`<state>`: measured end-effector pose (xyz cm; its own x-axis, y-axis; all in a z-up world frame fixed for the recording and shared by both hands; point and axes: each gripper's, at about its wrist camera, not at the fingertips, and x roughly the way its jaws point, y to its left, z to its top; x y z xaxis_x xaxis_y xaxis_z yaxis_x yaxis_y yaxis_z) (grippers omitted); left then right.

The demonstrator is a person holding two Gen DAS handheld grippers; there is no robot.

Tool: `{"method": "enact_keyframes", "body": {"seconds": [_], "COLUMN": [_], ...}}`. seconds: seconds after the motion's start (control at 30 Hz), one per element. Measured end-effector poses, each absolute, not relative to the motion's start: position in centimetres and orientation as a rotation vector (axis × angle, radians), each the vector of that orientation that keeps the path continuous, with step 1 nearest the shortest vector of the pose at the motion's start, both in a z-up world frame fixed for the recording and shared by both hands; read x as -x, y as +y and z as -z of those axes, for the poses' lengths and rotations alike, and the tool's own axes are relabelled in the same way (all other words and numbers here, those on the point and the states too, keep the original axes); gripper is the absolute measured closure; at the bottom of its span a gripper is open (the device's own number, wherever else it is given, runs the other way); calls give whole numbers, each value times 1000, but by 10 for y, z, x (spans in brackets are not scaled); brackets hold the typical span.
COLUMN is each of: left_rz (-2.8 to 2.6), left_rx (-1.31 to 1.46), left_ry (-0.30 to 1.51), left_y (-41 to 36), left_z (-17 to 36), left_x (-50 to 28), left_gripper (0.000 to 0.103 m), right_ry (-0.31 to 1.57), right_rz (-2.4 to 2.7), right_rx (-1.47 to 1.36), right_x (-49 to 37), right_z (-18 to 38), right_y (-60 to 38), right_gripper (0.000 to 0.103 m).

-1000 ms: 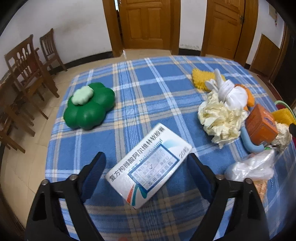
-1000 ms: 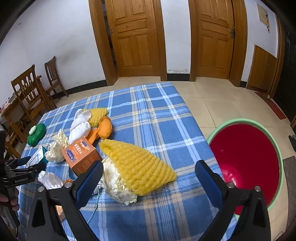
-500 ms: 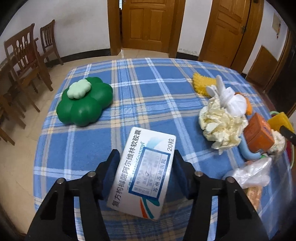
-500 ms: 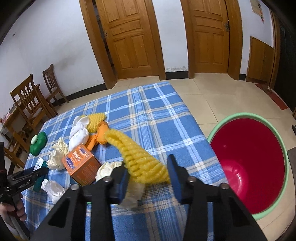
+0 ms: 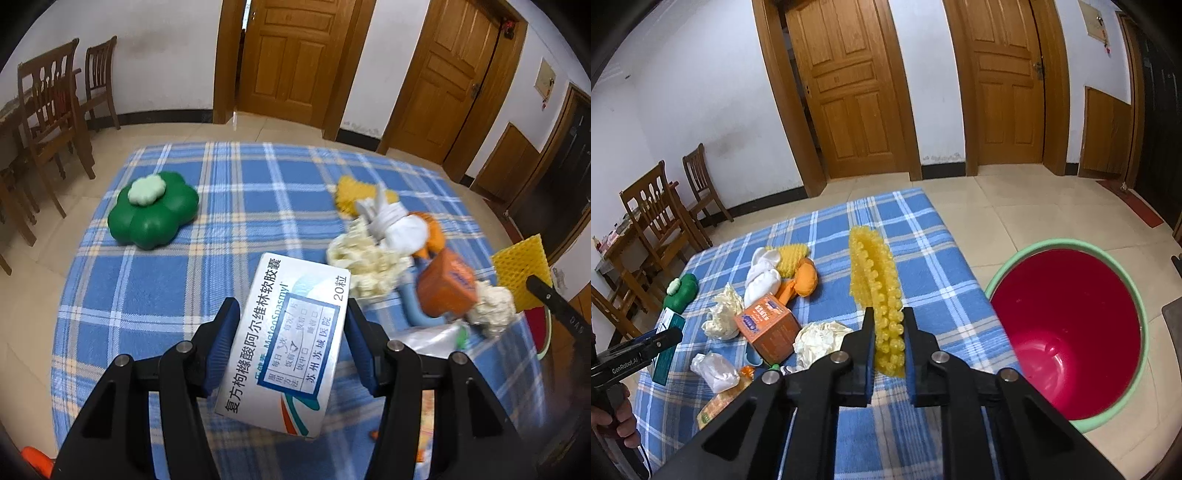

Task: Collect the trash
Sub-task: 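Carry the medicine box and foam net in both tools over the red bucket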

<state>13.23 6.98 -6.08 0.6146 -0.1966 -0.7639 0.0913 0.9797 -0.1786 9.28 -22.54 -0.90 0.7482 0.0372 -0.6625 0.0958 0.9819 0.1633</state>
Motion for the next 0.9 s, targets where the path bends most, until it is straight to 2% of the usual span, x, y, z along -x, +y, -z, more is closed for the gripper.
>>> {"method": "enact_keyframes", "body": {"seconds": [0.9], "left_rz": [293], "left_rx": [57], "left_ry": [799], "left_y": [-50], "left_z": [-4], "left_x": [-94], "left_gripper": [46], "right_ry": [573], "right_rz": [150], "right_rx": [-287], "right_x": [-11], "right_z": [-29], "right_y": [-315], "right_gripper": [89]}}
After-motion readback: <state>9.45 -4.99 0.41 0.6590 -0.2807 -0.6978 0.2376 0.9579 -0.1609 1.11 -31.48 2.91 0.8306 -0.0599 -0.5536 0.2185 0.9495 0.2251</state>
